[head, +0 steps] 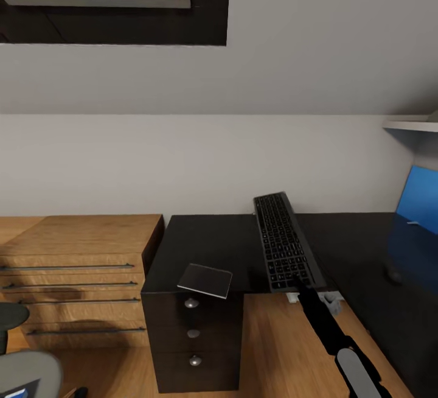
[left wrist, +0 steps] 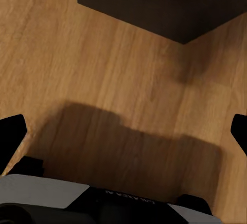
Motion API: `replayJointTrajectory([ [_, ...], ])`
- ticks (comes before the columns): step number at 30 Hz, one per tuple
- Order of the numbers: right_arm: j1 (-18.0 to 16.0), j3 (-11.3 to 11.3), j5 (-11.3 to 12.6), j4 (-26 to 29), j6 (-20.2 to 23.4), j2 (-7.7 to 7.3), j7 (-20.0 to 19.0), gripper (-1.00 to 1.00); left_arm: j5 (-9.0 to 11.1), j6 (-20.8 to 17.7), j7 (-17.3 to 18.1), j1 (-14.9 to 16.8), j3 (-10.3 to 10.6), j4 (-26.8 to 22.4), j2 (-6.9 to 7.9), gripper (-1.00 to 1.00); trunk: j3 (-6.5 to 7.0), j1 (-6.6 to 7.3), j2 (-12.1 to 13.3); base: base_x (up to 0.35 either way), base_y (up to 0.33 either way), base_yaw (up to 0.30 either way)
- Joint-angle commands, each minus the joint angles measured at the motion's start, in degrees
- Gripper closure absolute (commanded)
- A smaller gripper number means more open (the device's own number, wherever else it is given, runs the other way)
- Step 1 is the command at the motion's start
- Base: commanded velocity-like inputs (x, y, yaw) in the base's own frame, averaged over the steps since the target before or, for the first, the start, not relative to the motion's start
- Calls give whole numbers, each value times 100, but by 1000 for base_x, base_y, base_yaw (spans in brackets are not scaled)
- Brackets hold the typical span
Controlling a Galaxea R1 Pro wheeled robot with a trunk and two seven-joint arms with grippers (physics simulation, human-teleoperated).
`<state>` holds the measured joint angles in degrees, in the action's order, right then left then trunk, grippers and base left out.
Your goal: In the bedroom, organize the workspace by keeping the computer under the desk, ensuring the monitor is on the desk, placing the keyboard on the desk next to the monitor, placing the mouse on the desk next to the keyboard, moving the folder from the swivel chair onto the desk next to the mouse, stacking the notebook on top of the folder with the pen on top of the notebook, and positioning the swivel chair next to the desk.
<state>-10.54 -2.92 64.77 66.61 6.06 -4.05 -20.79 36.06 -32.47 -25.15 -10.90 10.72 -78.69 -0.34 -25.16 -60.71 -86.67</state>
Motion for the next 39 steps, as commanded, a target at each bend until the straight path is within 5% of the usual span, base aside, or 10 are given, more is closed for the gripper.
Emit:
replayJointTrajectory([
  [1, 38, -8, 45, 58, 55, -27, -15, 100, 22, 46, -52, 1, 4, 29, 3, -100, 13, 22, 39, 0, 0, 0],
  [17, 298, 15, 69, 429, 66, -130, -39, 100, -334, 329, -43, 1, 11, 559, 9, -100, 301, 374, 680, -248, 0, 0],
  [39, 307, 19, 63, 388, 66, -123, -55, 100, -352, 329, -43, 1, 8, 584, 12, -100, 696, 857, 1563, -334, 0, 0],
])
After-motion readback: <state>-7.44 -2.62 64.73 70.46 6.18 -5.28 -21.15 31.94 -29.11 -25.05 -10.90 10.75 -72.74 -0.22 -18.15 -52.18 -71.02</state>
